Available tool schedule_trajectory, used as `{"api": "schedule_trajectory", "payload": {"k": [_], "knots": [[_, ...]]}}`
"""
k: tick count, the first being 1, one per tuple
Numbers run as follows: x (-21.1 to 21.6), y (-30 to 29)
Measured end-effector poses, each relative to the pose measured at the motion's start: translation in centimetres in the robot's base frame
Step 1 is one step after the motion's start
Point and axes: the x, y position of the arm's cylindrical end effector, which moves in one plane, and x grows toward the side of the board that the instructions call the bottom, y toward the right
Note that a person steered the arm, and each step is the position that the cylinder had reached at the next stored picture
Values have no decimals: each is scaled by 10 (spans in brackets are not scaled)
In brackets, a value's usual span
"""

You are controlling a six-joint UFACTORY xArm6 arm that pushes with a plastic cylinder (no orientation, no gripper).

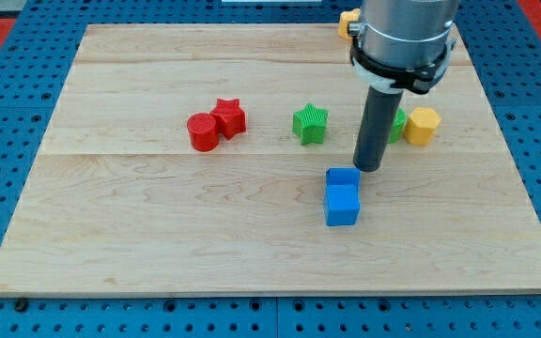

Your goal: Move the yellow pentagon away from the green circle

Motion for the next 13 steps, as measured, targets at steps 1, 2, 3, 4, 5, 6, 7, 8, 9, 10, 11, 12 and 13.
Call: {"api": "schedule_trajectory", "payload": {"k": [1,2,3,4,5,6,7,8,9,10,11,12,13], "knots": [[-1,-3],[-1,4],[-15,31],[-21,31],[-25,31],[-27,31],[-28,30],[-28,24],[-28,23],[-1,37],[-1,73],[-24,82],[-61,77]]}}
